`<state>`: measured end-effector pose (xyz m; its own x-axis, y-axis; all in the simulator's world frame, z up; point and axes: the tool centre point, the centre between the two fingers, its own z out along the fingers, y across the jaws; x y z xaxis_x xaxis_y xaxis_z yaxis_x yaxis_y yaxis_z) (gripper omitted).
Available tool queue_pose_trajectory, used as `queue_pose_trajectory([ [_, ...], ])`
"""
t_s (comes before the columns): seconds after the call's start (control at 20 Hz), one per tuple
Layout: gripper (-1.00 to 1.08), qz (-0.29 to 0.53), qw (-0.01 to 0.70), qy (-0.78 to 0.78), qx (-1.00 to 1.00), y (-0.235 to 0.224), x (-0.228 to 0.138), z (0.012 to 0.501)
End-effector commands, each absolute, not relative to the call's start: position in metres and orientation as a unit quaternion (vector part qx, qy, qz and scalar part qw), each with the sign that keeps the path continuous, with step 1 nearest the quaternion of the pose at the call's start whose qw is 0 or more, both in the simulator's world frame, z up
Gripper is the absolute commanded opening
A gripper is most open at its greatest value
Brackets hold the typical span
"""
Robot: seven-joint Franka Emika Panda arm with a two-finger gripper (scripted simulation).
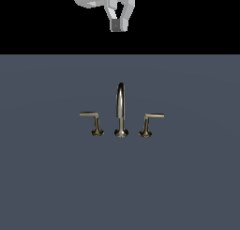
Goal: Turn on the faucet by rotating a designated handle.
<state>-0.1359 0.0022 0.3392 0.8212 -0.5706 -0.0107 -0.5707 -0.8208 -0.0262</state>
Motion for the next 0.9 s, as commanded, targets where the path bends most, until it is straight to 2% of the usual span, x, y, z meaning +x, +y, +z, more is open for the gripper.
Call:
queue_pose_trajectory([
  [0.0,-1.0,0.001,0.014,0.332,-0.943,-0.001,-0.122,0.322],
  [0.85,-1.0,0.001,0.008,0.535,-0.845,-0.046,-0.041,0.209],
])
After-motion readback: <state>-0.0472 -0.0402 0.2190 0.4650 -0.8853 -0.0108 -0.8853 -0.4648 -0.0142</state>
